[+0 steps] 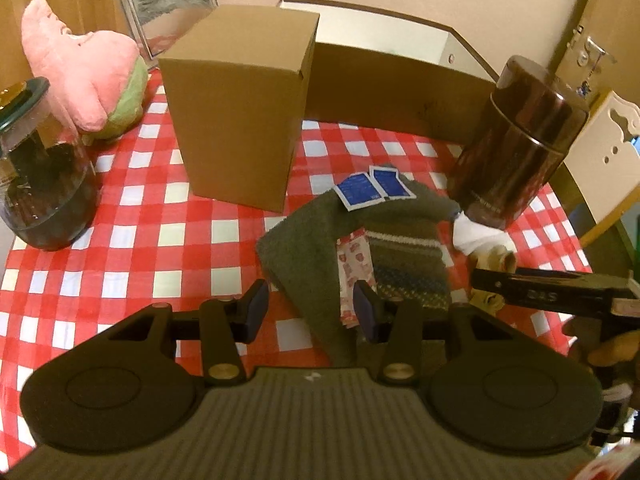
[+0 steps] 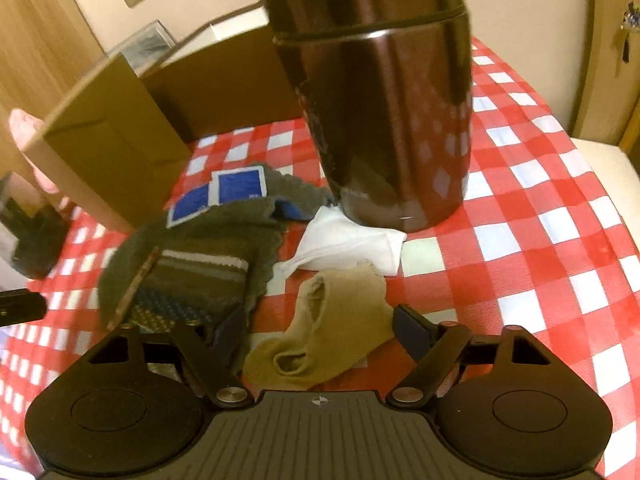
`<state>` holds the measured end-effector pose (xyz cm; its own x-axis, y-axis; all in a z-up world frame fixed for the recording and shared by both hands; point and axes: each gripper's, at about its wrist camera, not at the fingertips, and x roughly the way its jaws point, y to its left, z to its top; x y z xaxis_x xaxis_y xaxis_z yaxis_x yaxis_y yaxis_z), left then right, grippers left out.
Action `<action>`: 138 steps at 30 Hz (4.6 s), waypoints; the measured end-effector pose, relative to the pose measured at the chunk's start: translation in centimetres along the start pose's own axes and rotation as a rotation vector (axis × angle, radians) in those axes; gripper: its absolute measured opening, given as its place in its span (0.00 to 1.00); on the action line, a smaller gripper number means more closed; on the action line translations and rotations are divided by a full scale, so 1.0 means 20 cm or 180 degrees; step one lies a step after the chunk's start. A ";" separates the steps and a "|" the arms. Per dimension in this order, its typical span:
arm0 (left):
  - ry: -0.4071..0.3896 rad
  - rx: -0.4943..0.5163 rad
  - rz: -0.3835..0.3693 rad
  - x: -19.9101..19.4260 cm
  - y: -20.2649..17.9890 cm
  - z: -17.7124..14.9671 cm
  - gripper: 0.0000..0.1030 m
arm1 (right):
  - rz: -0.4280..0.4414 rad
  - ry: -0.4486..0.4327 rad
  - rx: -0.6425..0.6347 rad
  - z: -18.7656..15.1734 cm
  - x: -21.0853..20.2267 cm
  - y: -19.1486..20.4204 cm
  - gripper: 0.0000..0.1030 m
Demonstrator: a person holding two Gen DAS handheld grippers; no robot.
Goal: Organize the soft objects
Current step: 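Grasp the beige sock with the right tool while the left grasps the red-white packet, then carry the beige sock and packet into the white box and open both tools, then move both tools back over the knit pile on the table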
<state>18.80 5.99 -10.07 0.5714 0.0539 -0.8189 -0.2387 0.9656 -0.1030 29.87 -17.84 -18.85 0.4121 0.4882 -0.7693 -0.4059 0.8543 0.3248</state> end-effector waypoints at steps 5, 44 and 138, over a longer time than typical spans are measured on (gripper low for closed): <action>0.0042 0.0109 -0.0118 0.03 0.03 0.01 0.41 | -0.0305 -0.0050 -0.0233 -0.03 0.06 0.09 0.43; 0.0304 0.0410 -0.0740 0.38 0.01 0.05 0.02 | -0.0479 -0.0095 0.0236 -0.17 -0.26 -0.03 0.05; -0.0739 0.0359 -0.0313 0.27 0.06 1.52 0.41 | 0.0633 -0.1099 0.0227 1.48 0.07 0.26 0.60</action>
<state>45.44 15.20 2.56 0.7554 0.0029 -0.6552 -0.0918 0.9906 -0.1014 52.45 -7.53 -1.91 0.5860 0.6662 -0.4614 -0.4528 0.7414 0.4953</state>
